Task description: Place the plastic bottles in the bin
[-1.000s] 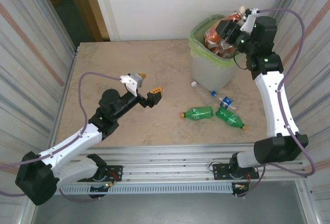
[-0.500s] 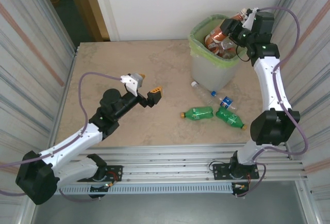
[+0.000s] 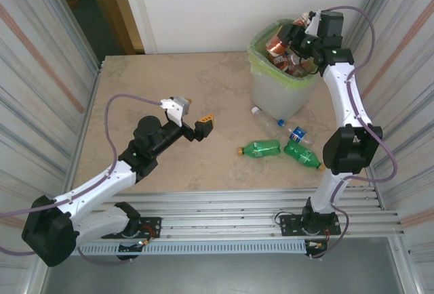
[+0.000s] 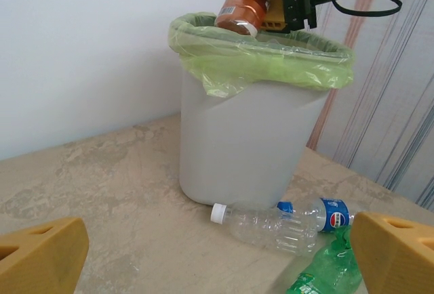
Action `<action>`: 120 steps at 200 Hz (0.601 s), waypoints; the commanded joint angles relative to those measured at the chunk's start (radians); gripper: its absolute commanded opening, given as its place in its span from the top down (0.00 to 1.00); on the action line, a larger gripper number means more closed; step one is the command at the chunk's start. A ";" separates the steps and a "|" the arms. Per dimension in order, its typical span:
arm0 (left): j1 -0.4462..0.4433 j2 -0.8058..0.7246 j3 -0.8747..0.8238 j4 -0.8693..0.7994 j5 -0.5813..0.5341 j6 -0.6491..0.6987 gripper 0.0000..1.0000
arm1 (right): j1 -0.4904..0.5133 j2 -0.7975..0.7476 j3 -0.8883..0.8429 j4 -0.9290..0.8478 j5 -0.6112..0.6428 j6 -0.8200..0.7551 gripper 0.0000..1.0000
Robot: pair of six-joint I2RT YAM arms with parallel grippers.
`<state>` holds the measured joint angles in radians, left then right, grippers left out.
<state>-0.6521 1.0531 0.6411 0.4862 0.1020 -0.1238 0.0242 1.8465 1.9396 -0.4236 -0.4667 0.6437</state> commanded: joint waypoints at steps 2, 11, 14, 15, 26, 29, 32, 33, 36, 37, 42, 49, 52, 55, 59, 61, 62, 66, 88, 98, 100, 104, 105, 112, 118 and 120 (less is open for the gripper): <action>-0.006 -0.001 0.011 0.001 -0.022 0.001 0.01 | 0.010 0.026 0.051 -0.041 -0.007 -0.007 0.40; -0.006 -0.002 0.011 -0.001 -0.023 0.001 0.01 | 0.011 0.031 0.057 -0.048 -0.006 -0.007 0.37; -0.006 -0.001 0.011 0.000 -0.025 0.000 0.01 | 0.010 0.034 0.059 -0.052 -0.004 -0.007 0.36; -0.006 -0.002 0.010 0.000 -0.024 0.000 0.01 | 0.010 0.035 0.060 -0.053 -0.003 -0.007 0.35; -0.006 -0.002 0.011 -0.001 -0.024 0.000 0.01 | 0.010 0.040 0.070 -0.071 0.005 -0.012 0.31; -0.006 -0.001 0.011 0.000 -0.024 -0.001 0.01 | 0.010 0.041 0.074 -0.076 0.009 -0.014 0.30; -0.006 -0.001 0.010 0.000 -0.022 -0.002 0.01 | 0.010 0.042 0.077 -0.080 0.013 -0.015 0.29; -0.006 -0.002 0.011 -0.001 -0.022 -0.001 0.01 | 0.010 0.042 0.078 -0.082 0.014 -0.016 0.29; -0.006 -0.002 0.010 -0.001 -0.023 -0.001 0.01 | 0.010 0.043 0.081 -0.088 0.019 -0.019 0.28; -0.006 -0.002 0.011 -0.001 -0.023 -0.002 0.01 | 0.010 0.043 0.082 -0.089 0.019 -0.020 0.28; -0.006 -0.003 0.011 0.000 -0.023 -0.002 0.01 | 0.010 0.042 0.085 -0.097 0.025 -0.023 0.26; -0.006 -0.002 0.010 -0.001 -0.022 -0.002 0.01 | 0.011 0.042 0.089 -0.109 0.034 -0.029 0.24; -0.006 -0.002 0.010 0.000 -0.022 -0.002 0.01 | 0.010 0.041 0.090 -0.112 0.038 -0.031 0.23; -0.006 -0.002 0.011 -0.001 -0.022 -0.002 0.01 | 0.011 0.040 0.091 -0.117 0.042 -0.034 0.23; -0.006 -0.003 0.009 0.000 -0.022 -0.003 0.01 | 0.010 0.038 0.094 -0.122 0.047 -0.037 0.23; -0.006 -0.003 0.009 0.001 -0.022 -0.003 0.01 | 0.010 0.039 0.094 -0.123 0.048 -0.040 0.23; -0.007 -0.003 0.009 0.000 -0.022 -0.003 0.01 | 0.010 0.038 0.094 -0.124 0.049 -0.039 0.23; -0.006 -0.003 0.009 0.000 -0.022 -0.004 0.01 | 0.010 0.036 0.096 -0.128 0.053 -0.044 0.23; -0.006 -0.001 0.009 0.002 -0.026 -0.004 0.01 | 0.010 0.023 0.102 -0.152 0.082 -0.066 0.23; -0.006 -0.001 0.008 0.003 -0.026 -0.003 0.01 | 0.010 0.016 0.105 -0.163 0.095 -0.076 0.23; -0.006 -0.002 0.009 0.003 -0.026 -0.003 0.01 | 0.010 0.013 0.106 -0.165 0.098 -0.076 0.23; -0.006 -0.002 0.009 0.003 -0.026 -0.004 0.01 | 0.010 0.010 0.107 -0.169 0.104 -0.082 0.23; -0.006 -0.002 0.009 0.003 -0.026 -0.005 0.01 | 0.010 0.009 0.108 -0.169 0.105 -0.082 0.23; -0.006 -0.002 0.009 0.003 -0.024 -0.004 0.01 | 0.010 0.001 0.108 -0.175 0.114 -0.088 0.23; -0.006 0.000 0.010 0.004 -0.024 -0.004 0.01 | 0.010 -0.005 0.108 -0.180 0.119 -0.093 0.23; -0.006 -0.001 0.009 0.004 -0.024 -0.004 0.01 | 0.010 -0.008 0.108 -0.182 0.121 -0.095 0.23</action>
<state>-0.6521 1.0531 0.6411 0.4824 0.0917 -0.1272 0.0341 1.8797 2.0140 -0.5621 -0.3893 0.6003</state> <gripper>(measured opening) 0.989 0.773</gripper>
